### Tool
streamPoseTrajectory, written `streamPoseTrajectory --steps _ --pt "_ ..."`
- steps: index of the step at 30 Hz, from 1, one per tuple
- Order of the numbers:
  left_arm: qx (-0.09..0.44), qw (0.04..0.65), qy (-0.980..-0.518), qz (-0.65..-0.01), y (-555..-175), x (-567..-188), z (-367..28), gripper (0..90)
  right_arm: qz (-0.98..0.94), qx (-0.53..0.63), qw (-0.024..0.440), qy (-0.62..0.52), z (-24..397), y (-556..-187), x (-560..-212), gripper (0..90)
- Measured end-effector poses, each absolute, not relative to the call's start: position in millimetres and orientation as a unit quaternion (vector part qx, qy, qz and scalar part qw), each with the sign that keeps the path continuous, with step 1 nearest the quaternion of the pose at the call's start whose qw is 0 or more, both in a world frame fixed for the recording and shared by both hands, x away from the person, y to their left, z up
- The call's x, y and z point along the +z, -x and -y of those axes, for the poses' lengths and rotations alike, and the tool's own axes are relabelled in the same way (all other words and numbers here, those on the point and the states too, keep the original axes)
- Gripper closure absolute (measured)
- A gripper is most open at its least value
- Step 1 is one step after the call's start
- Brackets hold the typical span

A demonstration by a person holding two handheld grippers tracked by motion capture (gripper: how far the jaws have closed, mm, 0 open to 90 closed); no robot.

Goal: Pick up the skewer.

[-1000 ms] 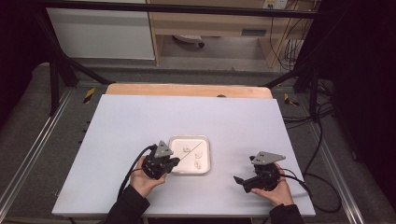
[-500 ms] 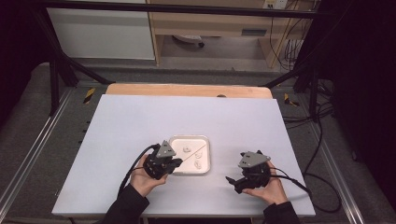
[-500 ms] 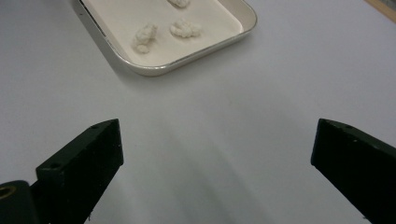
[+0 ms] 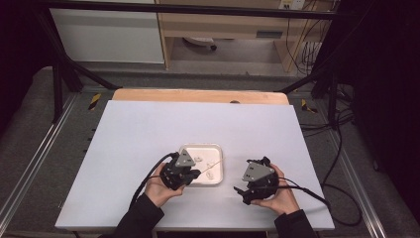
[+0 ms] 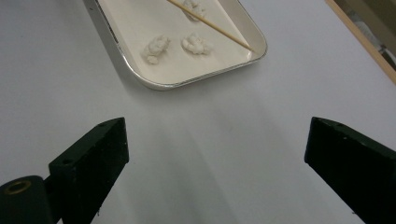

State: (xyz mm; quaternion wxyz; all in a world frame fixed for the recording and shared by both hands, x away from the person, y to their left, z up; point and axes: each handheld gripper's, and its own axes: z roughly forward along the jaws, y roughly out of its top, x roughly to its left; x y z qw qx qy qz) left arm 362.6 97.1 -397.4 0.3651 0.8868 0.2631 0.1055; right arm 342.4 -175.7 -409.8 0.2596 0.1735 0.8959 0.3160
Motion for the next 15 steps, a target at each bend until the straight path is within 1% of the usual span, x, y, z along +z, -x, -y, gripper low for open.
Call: streamPoseTrajectory --steps 4,7,12,15 --pt "0.103 0.360 -0.892 -0.254 -362.6 -396.3 -89.1 88.6 -0.899 0.307 0.267 -0.159 171.2 -341.4 -407.1 8.3" --pt "0.097 0.360 -0.895 -0.244 -362.2 -395.9 -81.7 88.6 -0.901 0.302 0.277 -0.145 169.2 -340.7 -405.8 10.9" --pt "0.091 0.353 -0.902 -0.229 -360.7 -394.8 -70.0 88.6 -0.905 0.287 0.295 -0.107 164.9 -339.4 -406.8 18.4" --pt "0.087 0.346 -0.908 -0.219 -360.1 -394.7 -63.0 88.6 -0.907 0.283 0.300 -0.090 163.6 -339.1 -407.6 20.7"
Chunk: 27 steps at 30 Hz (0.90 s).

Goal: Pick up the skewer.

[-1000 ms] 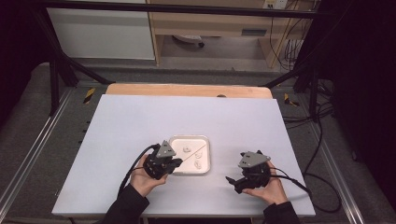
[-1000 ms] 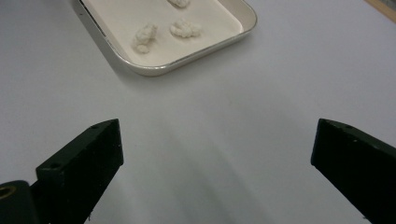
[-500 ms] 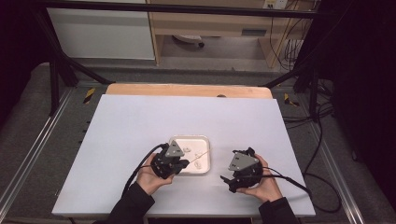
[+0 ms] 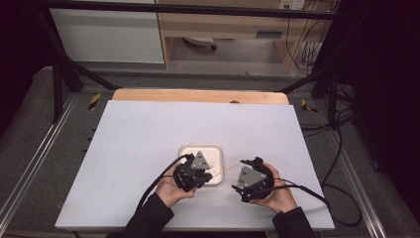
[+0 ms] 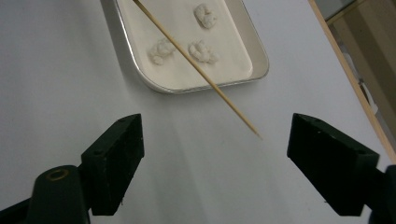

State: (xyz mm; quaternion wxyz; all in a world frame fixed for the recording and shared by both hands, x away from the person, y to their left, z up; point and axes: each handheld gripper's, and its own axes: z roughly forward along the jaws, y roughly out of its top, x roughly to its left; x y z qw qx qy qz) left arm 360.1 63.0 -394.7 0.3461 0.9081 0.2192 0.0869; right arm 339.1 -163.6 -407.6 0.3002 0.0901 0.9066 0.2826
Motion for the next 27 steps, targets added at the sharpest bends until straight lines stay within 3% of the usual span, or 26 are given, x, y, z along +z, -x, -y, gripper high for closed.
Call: streamPoseTrajectory --steps 9,15,27 --pt "0.081 0.337 -0.917 -0.199 -357.0 -394.8 -46.0 88.6 -0.909 0.264 0.320 -0.029 160.5 -338.8 -413.4 33.7" --pt "0.081 0.338 -0.918 -0.190 -354.2 -391.6 -39.5 88.6 -0.913 0.241 0.329 0.016 159.4 -341.0 -416.8 48.8" --pt "0.074 0.326 -0.926 -0.174 -354.2 -389.3 -35.8 88.6 -0.917 0.202 0.337 0.072 158.5 -341.0 -422.6 64.9"
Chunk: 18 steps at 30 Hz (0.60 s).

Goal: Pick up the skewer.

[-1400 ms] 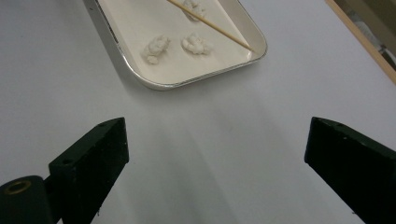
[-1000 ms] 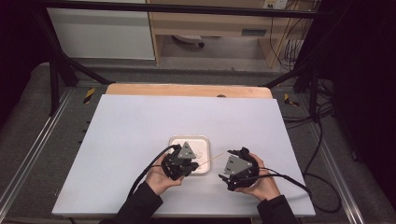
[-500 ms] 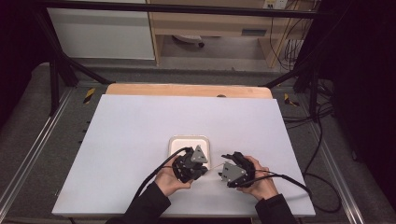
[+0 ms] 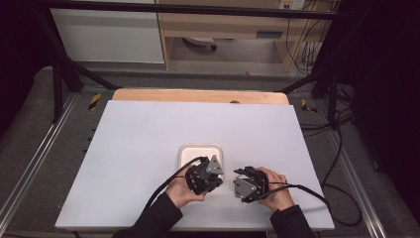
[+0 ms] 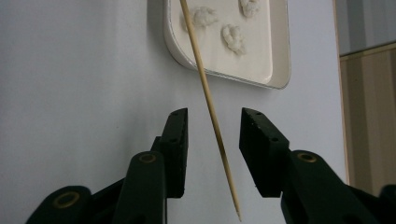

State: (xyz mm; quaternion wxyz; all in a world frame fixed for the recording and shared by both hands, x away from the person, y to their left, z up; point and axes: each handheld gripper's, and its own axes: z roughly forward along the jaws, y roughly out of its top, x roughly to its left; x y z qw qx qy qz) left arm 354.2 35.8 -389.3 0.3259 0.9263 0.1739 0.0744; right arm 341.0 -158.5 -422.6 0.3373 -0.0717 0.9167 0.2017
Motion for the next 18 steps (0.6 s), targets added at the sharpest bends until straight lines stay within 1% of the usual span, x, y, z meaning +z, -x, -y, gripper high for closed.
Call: streamPoseTrajectory --steps 5,12,18 --pt "0.073 0.321 -0.929 -0.167 -353.4 -389.7 -35.3 88.6 -0.918 0.188 0.335 0.103 157.6 -340.6 -425.9 74.9" --pt "0.069 0.318 -0.931 -0.164 -353.4 -390.8 -34.8 88.6 -0.917 0.182 0.333 0.122 157.7 -340.3 -426.2 85.3" --pt "0.069 0.315 -0.932 -0.166 -355.0 -391.6 -35.0 88.6 -0.915 0.177 0.337 0.134 158.1 -338.9 -425.2 87.9"
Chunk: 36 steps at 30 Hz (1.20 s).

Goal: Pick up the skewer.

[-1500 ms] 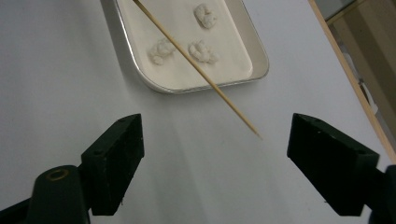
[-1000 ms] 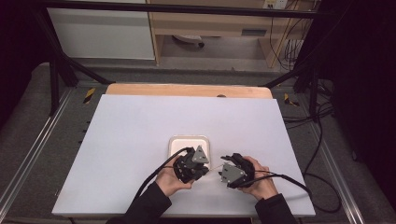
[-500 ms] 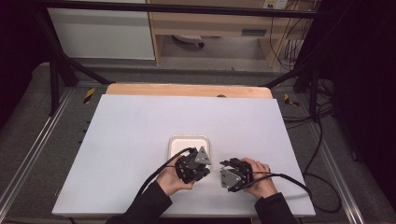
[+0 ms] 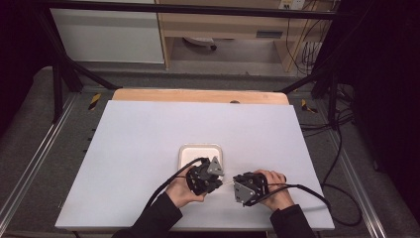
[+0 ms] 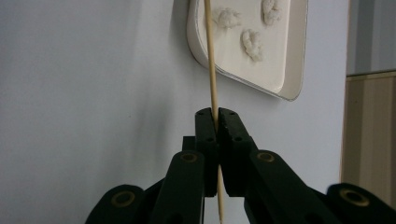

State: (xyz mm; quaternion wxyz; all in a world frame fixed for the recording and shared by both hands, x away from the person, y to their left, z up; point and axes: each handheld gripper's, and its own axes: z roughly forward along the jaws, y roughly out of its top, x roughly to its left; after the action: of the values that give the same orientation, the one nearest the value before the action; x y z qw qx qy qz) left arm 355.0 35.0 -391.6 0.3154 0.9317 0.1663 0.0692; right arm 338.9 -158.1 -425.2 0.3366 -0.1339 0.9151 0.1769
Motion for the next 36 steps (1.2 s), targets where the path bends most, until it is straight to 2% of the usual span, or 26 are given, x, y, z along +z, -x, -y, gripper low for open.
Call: streamPoseTrajectory --steps 8,11,15,20,25,30,36 --pt "0.074 0.308 -0.933 -0.172 -357.2 -391.8 -35.8 87.3 -0.913 0.164 0.343 0.149 155.8 -337.0 -423.7 89.1" --pt "0.075 0.299 -0.935 -0.174 -358.3 -392.4 -35.6 77.1 -0.913 0.158 0.346 0.149 154.9 -337.1 -423.0 89.1" --pt "0.073 0.267 -0.947 -0.165 -360.7 -394.4 -33.2 73.5 -0.914 0.150 0.346 0.153 153.5 -336.9 -424.1 89.1" --pt "0.056 0.227 -0.960 -0.154 -364.7 -398.5 -23.3 78.5 -0.915 0.144 0.342 0.159 152.0 -336.4 -424.4 89.1" --pt "0.055 0.223 -0.962 -0.149 -364.6 -400.5 -18.7 86.9 -0.913 0.137 0.345 0.169 151.2 -335.5 -423.4 89.0" --pt "0.058 0.209 -0.966 -0.141 -360.9 -401.1 -16.1 88.1 -0.913 0.138 0.345 0.171 151.2 -333.8 -423.6 89.0" --pt "0.069 0.221 -0.962 -0.143 -357.9 -401.2 -17.5 88.6 -0.912 0.144 0.346 0.164 151.4 -333.6 -422.0 88.0"
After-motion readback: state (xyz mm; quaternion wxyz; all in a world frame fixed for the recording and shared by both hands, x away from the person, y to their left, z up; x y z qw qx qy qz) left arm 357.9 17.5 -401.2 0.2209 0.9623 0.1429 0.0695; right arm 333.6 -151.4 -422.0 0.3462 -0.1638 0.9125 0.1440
